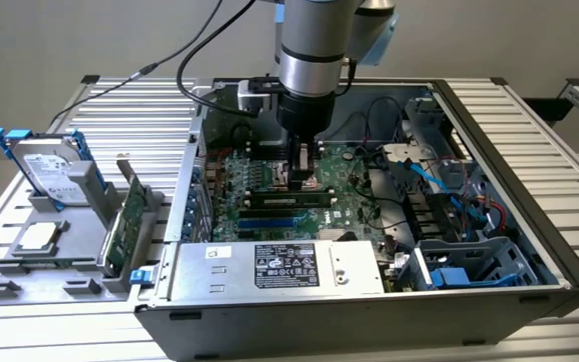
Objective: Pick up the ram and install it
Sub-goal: 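Insert the ram into the slot, then press down the ram until it locks into place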
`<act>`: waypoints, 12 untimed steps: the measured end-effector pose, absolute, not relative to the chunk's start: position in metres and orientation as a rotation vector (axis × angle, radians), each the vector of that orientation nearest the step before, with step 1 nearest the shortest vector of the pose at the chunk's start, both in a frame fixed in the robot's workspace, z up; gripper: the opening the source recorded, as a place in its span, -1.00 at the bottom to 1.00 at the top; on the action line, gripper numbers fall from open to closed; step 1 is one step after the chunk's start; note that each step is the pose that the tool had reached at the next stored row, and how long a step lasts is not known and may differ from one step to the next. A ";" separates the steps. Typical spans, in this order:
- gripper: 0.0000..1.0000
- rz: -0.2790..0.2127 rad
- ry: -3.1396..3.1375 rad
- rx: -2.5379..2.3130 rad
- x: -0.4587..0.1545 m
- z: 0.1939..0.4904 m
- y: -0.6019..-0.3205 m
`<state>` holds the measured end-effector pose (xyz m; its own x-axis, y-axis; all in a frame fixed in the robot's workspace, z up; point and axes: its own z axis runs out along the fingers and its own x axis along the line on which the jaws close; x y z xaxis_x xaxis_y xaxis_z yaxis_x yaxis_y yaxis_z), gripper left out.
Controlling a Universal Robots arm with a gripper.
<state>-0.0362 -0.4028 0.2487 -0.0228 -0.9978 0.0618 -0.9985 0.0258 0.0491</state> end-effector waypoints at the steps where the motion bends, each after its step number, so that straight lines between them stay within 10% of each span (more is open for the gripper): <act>1: -0.63 0.012 -2.192 2.139 -0.036 0.249 -0.403; 12: -0.79 0.012 -2.192 2.139 -0.036 0.249 -0.403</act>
